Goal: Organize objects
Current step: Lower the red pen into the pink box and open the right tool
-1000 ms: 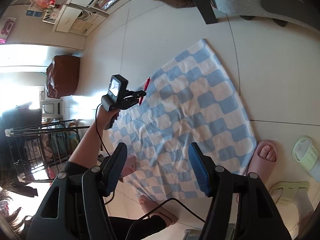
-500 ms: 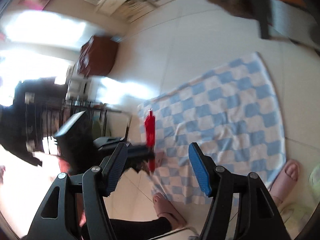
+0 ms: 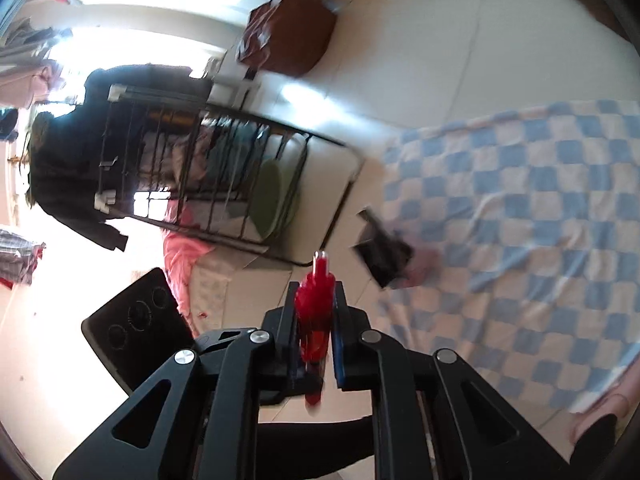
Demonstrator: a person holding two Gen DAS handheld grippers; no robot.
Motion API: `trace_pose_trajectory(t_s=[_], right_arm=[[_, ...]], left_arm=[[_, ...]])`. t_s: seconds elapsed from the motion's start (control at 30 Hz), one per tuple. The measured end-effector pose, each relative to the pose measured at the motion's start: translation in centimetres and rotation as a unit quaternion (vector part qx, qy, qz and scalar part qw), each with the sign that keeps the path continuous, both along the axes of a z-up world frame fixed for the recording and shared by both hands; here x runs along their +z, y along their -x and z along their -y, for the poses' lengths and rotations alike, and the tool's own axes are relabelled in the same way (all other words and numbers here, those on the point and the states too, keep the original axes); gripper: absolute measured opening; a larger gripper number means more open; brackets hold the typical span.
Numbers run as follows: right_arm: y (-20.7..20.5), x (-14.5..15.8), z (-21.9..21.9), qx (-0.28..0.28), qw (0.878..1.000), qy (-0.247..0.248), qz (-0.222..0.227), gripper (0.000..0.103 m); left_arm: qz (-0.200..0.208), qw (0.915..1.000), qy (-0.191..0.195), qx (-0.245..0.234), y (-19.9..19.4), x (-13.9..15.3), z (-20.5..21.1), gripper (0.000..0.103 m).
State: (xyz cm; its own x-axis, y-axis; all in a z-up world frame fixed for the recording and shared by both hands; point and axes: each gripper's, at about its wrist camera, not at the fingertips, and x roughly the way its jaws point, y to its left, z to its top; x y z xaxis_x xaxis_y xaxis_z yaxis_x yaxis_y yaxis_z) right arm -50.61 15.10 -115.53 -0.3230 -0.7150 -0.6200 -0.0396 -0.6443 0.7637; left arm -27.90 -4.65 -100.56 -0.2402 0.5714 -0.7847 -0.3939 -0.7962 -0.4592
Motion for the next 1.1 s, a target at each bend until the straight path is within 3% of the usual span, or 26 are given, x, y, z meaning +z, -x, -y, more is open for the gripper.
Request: trace_pose_trajectory(t_s=[0.03,0.1,0.17,0.27,0.37,0.47,0.53,0.6,0.67,0.73,0.8,0.87,0.9,0.93,1.03,1.1], right_arm=[[0.3,-0.1,1.0,0.005,1.000,-0.016,-0.007,0.013],[1.5,-0.6,3.9,0.022,0.999,-0.043,-0.014,0.013],[2.4,-1.1,6.4,0.039,0.996,-0.080,-0.023,0.013],[3.9,-3.0,11.6,0.078,0.988,-0.130,-0.033,0.013],[6.6,-5.9,17.9,0.132,0.970,-0.197,-0.050,0.013],[8.7,-9.0,22.3,0.176,0.946,-0.262,-0.075,0.013],[10.4,-11.4,24.9,0.201,0.930,-0.297,-0.080,0.013],[11.8,-13.7,26.5,0.213,0.921,-0.319,-0.073,0.013],[12.8,-15.9,27.8,0.226,0.910,-0.343,-0.064,0.013],[13.6,-18.2,29.0,0.242,0.891,-0.380,-0.060,0.017],[14.4,-20.7,29.5,0.254,0.871,-0.417,-0.046,0.043],[14.8,-21.5,29.4,0.254,0.864,-0.433,-0.052,0.057],[15.0,-21.8,29.1,0.253,0.865,-0.431,-0.050,0.068],[15.1,-21.8,28.5,0.251,0.870,-0.422,-0.043,0.072],[15.0,-19.6,26.1,0.224,0.895,-0.383,-0.044,0.073],[13.9,-15.9,23.2,0.191,0.918,-0.342,-0.059,0.073]], left_arm=[[-0.010,0.9984,0.040,0.039,-0.2,0.0,2.1,0.036],[-0.026,0.9870,0.099,0.124,-0.8,-0.5,6.6,0.040],[-0.032,0.9682,0.138,0.206,-1.4,-0.5,11.5,0.042],[-0.048,0.9449,0.149,0.288,-1.8,-0.5,15.1,0.049],[-0.059,0.9312,0.135,0.333,-1.8,-1.2,16.6,0.054],[-0.036,0.9303,0.102,0.350,-1.2,-2.8,16.0,0.054],[-0.032,0.9332,0.076,0.350,-1.2,-2.1,16.7,0.054],[-0.041,0.9346,0.080,0.344,-1.1,-0.1,19.8,0.054],[-0.053,0.9370,0.096,0.332,-0.5,0.1,19.3,0.054],[-0.055,0.9383,0.101,0.326,0.2,0.4,21.0,0.054],[-0.051,0.9417,0.096,0.318,0.4,0.6,21.2,0.054],[-0.051,0.9442,0.092,0.312,0.7,0.7,21.0,0.054],[-0.052,0.9442,0.091,0.312,0.9,0.7,21.1,0.054],[-0.054,0.9437,0.089,0.314,1.0,0.8,21.1,0.054],[-0.070,0.9385,0.082,0.328,1.5,1.5,20.9,0.054],[-0.089,0.9356,0.077,0.333,1.0,2.6,20.0,0.054]])
